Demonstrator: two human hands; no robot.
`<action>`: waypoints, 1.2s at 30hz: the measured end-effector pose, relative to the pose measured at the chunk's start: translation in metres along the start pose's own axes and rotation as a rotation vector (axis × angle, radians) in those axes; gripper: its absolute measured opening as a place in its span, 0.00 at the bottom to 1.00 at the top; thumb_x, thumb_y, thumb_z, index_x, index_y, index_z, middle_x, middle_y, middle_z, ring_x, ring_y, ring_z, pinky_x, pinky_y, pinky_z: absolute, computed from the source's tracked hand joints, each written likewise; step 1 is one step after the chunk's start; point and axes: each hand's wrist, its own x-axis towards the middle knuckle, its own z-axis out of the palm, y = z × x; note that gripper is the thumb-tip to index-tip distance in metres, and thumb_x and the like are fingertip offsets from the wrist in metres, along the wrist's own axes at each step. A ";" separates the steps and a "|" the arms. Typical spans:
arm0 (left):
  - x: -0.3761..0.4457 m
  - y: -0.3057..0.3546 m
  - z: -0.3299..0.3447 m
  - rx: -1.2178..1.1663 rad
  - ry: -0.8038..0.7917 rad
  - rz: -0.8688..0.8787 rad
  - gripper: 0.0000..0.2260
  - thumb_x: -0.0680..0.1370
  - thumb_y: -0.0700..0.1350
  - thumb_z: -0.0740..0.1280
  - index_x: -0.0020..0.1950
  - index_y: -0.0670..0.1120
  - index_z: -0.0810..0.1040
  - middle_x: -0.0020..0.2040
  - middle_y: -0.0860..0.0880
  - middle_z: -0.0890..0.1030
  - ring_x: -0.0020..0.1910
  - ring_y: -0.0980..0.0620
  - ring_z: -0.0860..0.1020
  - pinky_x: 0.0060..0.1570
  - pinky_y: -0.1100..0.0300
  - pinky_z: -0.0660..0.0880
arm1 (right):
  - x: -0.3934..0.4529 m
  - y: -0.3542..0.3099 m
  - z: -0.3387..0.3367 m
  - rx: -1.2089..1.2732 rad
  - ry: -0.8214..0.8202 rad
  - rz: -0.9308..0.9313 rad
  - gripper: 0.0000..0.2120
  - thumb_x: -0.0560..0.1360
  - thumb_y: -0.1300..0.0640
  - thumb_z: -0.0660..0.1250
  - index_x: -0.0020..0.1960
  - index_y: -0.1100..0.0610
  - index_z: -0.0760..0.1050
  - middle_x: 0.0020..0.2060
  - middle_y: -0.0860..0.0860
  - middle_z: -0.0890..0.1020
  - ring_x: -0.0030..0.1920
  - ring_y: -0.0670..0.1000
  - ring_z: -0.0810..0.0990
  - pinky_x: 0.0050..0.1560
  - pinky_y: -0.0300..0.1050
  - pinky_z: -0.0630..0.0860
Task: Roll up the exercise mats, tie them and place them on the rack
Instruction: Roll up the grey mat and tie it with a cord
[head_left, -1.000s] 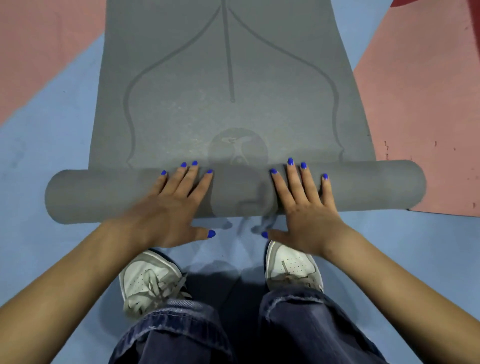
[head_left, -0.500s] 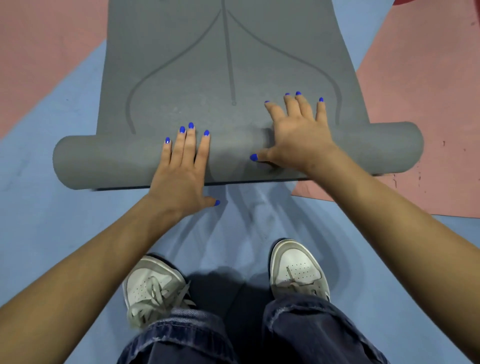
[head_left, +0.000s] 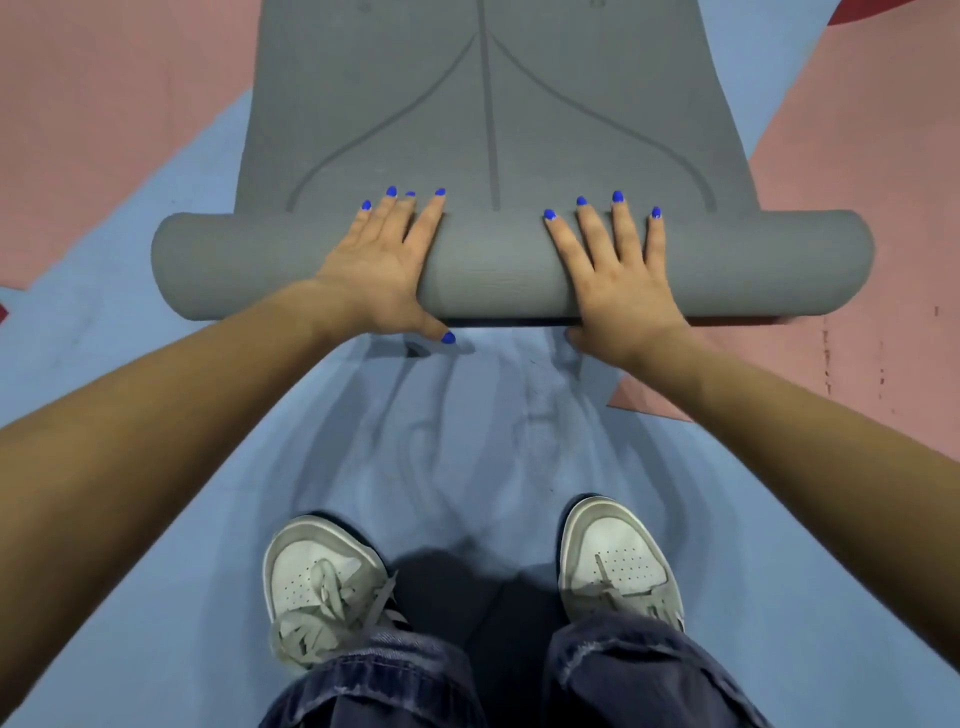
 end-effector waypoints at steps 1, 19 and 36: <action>-0.001 -0.004 0.001 0.007 0.011 -0.003 0.60 0.63 0.62 0.77 0.78 0.46 0.39 0.78 0.40 0.47 0.77 0.43 0.43 0.74 0.50 0.40 | 0.009 0.005 -0.003 -0.009 -0.027 -0.012 0.52 0.65 0.54 0.74 0.78 0.54 0.44 0.75 0.60 0.55 0.75 0.66 0.50 0.70 0.69 0.43; 0.006 -0.012 0.002 0.217 0.125 -0.040 0.57 0.61 0.65 0.76 0.77 0.42 0.50 0.70 0.39 0.61 0.74 0.41 0.55 0.72 0.48 0.53 | 0.036 0.028 -0.017 -0.131 0.123 -0.210 0.47 0.56 0.42 0.73 0.70 0.58 0.63 0.53 0.59 0.76 0.46 0.62 0.75 0.47 0.55 0.68; -0.085 0.010 0.030 0.302 0.155 0.268 0.41 0.61 0.69 0.63 0.60 0.37 0.75 0.46 0.38 0.80 0.36 0.38 0.77 0.39 0.48 0.75 | -0.080 0.008 -0.007 0.059 0.066 -0.238 0.44 0.58 0.36 0.69 0.68 0.57 0.70 0.53 0.57 0.78 0.45 0.60 0.77 0.46 0.54 0.70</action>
